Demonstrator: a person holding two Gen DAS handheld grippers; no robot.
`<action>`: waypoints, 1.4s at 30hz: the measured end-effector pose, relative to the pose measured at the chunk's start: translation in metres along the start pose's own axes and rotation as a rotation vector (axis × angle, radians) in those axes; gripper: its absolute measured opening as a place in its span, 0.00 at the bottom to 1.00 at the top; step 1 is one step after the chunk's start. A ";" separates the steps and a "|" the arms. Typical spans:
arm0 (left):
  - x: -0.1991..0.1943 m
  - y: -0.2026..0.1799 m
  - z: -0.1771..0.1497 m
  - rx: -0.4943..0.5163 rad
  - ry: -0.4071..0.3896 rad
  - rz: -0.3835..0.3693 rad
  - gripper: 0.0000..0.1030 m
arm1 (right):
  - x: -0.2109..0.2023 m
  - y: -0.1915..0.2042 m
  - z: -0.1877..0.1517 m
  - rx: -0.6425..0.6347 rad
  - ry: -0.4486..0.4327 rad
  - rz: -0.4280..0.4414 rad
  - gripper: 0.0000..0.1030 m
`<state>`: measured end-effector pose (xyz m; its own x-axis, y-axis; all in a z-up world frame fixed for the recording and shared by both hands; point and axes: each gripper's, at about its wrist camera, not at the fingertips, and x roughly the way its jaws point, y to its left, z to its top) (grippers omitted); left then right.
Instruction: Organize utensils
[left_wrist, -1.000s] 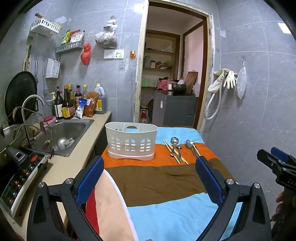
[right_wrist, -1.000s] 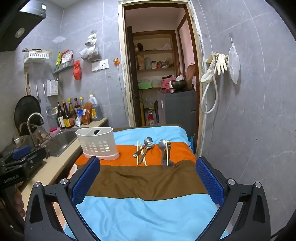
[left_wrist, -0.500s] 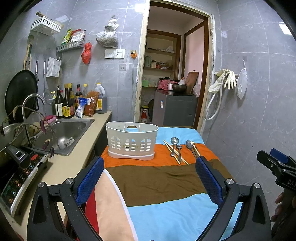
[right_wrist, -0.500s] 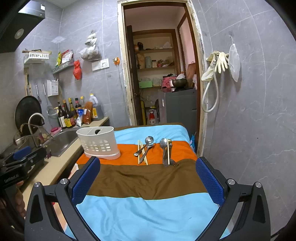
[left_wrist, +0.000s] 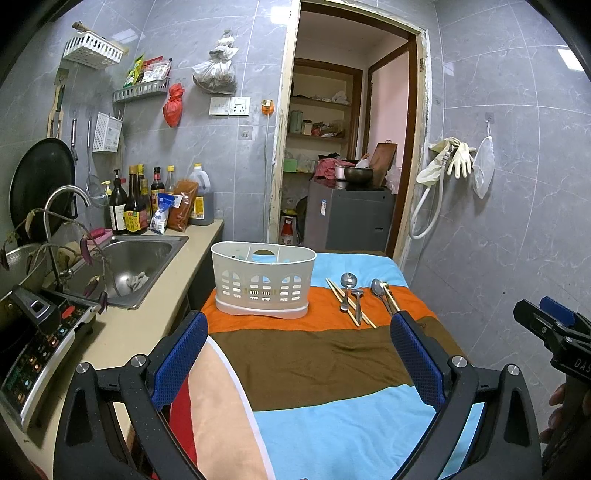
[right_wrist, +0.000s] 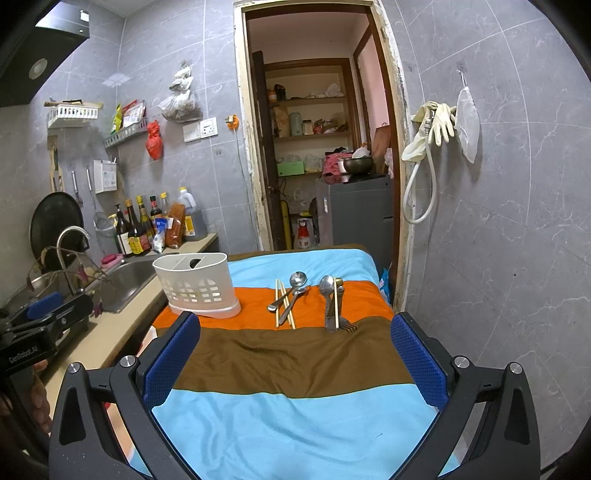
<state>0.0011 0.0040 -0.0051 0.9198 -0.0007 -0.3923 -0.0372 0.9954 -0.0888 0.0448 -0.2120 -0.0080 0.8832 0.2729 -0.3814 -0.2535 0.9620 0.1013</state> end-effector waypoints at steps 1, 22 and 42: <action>0.000 0.000 0.000 0.000 0.000 0.000 0.94 | 0.000 0.000 0.000 0.000 0.001 0.000 1.00; 0.000 0.001 -0.001 -0.004 0.001 0.001 0.94 | -0.001 0.002 -0.002 0.002 -0.001 0.003 1.00; 0.000 0.002 -0.001 -0.006 0.002 -0.001 0.94 | -0.001 0.001 -0.003 0.003 -0.001 0.004 1.00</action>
<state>0.0006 0.0057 -0.0062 0.9190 -0.0018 -0.3942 -0.0385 0.9948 -0.0943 0.0424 -0.2111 -0.0104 0.8825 0.2763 -0.3805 -0.2553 0.9611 0.1058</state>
